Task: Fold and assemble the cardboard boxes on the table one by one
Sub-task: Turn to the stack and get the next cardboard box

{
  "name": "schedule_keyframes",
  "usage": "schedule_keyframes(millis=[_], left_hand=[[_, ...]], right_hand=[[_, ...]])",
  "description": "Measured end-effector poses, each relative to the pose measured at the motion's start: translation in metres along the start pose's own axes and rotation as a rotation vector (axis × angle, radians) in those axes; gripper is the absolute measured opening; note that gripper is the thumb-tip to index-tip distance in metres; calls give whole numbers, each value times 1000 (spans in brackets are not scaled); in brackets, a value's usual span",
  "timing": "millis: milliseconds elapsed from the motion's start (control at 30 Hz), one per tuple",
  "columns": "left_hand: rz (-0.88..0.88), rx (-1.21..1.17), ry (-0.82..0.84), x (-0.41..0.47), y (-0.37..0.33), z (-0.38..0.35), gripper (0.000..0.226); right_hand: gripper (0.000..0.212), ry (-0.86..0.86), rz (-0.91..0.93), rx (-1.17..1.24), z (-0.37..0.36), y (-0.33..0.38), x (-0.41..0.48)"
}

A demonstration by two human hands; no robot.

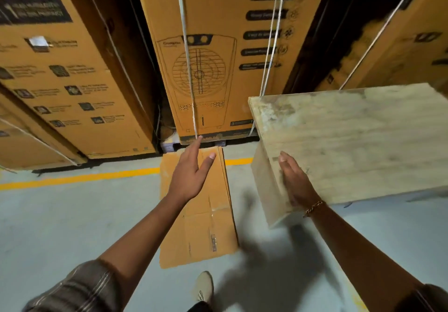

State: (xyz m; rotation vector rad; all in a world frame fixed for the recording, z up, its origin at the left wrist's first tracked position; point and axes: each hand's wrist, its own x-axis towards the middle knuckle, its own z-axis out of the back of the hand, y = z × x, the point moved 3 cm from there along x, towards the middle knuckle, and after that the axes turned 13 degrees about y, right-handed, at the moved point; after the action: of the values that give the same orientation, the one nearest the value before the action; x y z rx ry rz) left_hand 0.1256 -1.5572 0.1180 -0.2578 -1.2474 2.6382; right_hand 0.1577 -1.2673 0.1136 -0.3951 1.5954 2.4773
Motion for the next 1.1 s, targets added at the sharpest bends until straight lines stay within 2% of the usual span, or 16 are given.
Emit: schedule_keyframes(millis=[167, 300, 500, 600, 733, 933, 1033, 1100], left_hand=[[-150, -25, 183, 47, -83, -47, 68], [-269, 1, 334, 80, -154, -118, 66], [-432, 4, 419, 108, -275, -247, 58], [-445, -74, 477, 112, -342, -315, 58], [-515, -81, 547, 115, -425, -390, 75], [-570, -83, 643, 119, -511, -481, 76], [-594, -72, 670, 131, -542, -527, 61], [-599, -67, 683, 142, -562, -560, 50]], right_hand=[[51, -185, -14, 102, 80, -17, -37], [62, -313, -42, 162, 153, -49, -74], [78, -480, -101, 223, 276, -119, -135], [77, -545, -133, 225, 349, -152, -170], [75, -637, -152, 220, 433, -186, -213], [68, -716, -189, 233, 523, -232, -248], [57, -732, -185, 256, 559, -250, -254], [61, -733, -205, 249, 585, -266, -253]])
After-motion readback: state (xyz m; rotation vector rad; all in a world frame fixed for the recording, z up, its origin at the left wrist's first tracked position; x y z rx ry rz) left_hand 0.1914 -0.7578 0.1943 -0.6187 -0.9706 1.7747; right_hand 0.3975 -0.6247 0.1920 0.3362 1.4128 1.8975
